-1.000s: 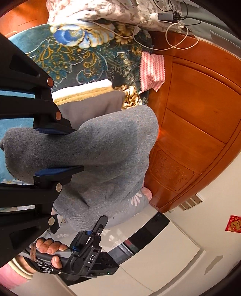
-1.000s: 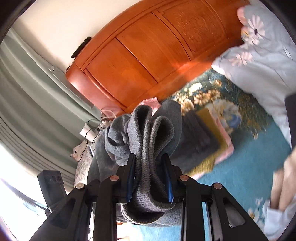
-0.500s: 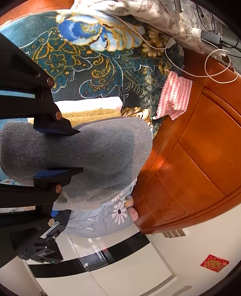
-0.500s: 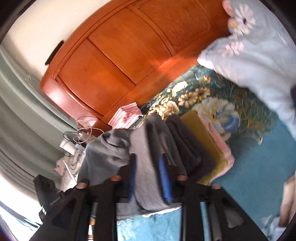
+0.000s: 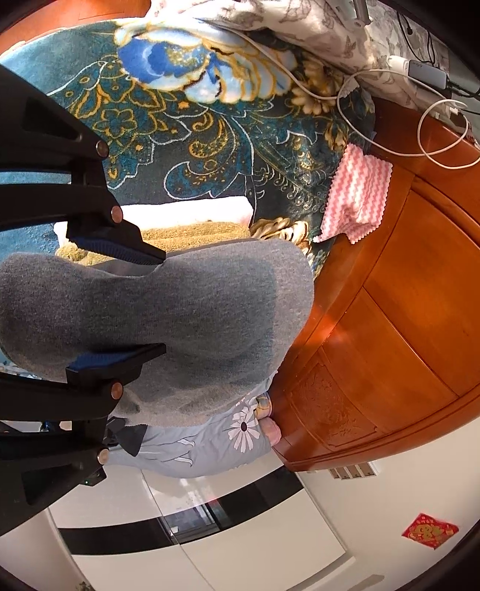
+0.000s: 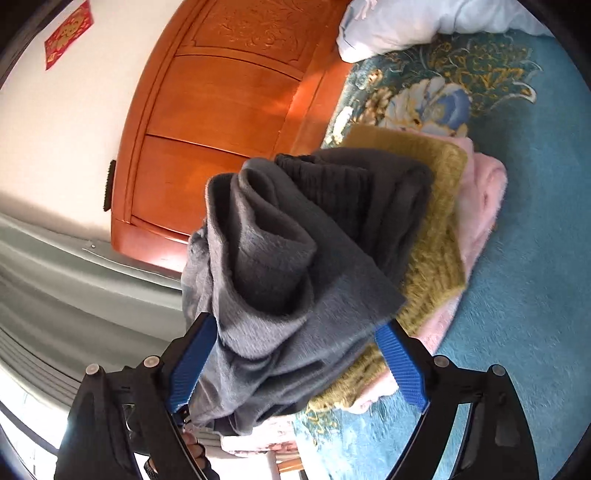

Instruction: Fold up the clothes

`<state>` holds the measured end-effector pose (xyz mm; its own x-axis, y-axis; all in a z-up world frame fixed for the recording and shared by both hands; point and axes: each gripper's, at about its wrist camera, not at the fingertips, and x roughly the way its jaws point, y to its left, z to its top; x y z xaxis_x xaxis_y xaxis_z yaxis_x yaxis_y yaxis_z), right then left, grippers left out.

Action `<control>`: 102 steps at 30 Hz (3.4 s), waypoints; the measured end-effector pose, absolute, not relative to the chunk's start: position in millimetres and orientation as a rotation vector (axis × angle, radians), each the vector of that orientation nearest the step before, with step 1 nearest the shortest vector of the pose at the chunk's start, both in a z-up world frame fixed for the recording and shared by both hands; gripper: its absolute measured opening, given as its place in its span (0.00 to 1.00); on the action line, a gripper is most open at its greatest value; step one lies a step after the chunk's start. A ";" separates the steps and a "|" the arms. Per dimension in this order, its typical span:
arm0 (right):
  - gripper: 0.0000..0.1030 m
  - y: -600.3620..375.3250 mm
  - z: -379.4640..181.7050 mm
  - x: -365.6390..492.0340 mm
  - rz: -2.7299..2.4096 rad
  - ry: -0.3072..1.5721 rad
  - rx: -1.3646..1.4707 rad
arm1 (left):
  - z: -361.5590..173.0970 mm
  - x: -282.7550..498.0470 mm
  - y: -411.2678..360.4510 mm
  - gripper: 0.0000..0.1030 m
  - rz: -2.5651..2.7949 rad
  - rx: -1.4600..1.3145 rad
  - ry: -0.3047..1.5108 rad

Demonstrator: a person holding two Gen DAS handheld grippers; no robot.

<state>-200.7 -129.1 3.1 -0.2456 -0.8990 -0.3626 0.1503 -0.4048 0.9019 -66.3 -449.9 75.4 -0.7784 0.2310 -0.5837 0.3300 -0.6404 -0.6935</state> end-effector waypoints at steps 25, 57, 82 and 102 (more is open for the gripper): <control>0.54 -132.7 63.8 -233.1 -2.053 -0.580 1.235 | 94.2 -89.9 -420.3 0.72 -2.636 1.121 1.056; 0.68 -210.7 90.4 -184.3 -2.131 -0.040 1.054 | 108.6 -71.2 -357.2 0.75 -2.758 1.068 0.534; 1.00 -172.6 18.3 -118.6 -2.247 0.119 1.039 | 29.5 -28.0 -319.9 1.00 -2.614 1.131 0.447; 1.00 -166.7 13.8 -109.3 -2.312 0.142 0.970 | 25.5 -21.8 -315.0 1.00 -2.599 1.062 0.406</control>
